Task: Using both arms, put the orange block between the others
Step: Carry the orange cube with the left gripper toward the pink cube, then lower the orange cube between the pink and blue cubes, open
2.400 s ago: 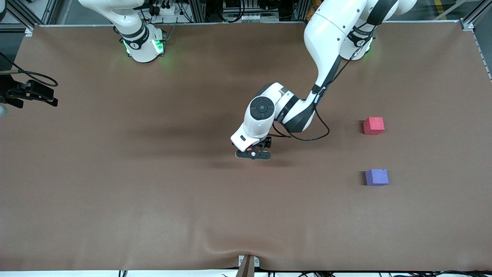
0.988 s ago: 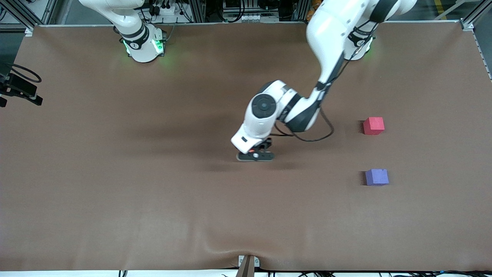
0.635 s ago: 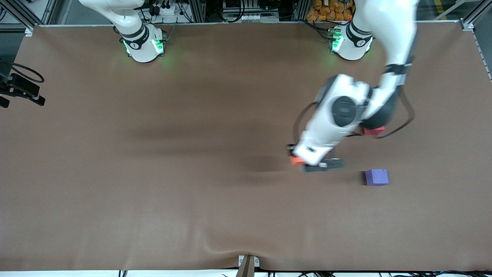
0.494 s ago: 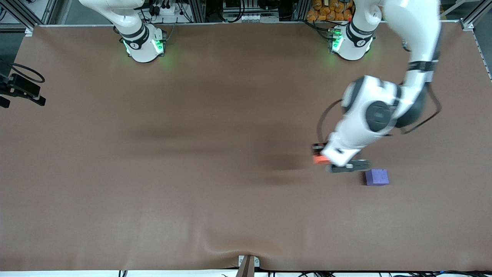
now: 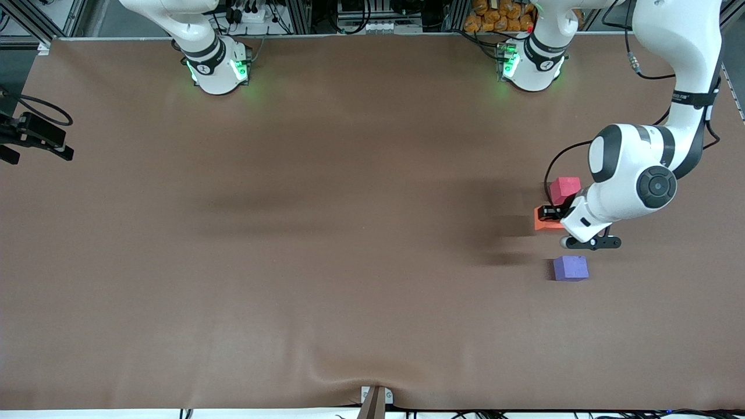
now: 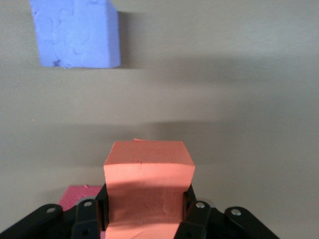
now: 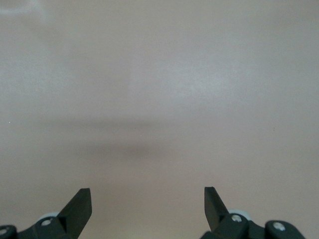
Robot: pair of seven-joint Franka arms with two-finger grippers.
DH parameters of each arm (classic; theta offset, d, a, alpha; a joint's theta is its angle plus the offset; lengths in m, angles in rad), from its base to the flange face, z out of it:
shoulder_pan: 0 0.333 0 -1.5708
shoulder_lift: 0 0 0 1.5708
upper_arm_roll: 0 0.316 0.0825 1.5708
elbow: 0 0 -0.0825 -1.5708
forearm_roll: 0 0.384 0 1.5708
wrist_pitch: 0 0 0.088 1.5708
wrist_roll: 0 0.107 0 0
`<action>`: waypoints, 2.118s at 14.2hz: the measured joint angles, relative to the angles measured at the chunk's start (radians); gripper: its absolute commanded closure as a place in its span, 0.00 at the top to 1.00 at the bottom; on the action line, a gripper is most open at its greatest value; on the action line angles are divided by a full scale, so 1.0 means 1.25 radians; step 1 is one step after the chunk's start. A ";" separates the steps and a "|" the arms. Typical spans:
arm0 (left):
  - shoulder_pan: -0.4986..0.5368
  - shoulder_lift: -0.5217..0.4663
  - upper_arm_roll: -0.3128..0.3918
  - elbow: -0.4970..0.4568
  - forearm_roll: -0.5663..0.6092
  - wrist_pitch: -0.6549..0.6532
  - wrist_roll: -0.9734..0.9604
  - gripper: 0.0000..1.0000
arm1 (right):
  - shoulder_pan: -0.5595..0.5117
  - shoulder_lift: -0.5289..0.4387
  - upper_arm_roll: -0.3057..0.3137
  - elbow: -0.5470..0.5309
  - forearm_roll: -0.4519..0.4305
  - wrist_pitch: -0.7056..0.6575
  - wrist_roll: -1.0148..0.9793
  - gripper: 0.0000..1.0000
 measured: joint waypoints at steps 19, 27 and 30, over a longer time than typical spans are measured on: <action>0.089 0.073 -0.001 -0.062 0.000 0.207 0.182 0.00 | 0.001 0.000 0.002 -0.001 0.000 0.001 0.000 1.00; 0.093 0.079 -0.001 -0.062 0.000 0.235 0.174 0.00 | 0.001 0.001 0.003 -0.001 0.000 0.001 0.000 1.00; 0.100 0.080 -0.001 -0.062 0.000 0.240 0.171 0.06 | 0.001 0.001 0.003 -0.001 0.000 0.001 0.000 1.00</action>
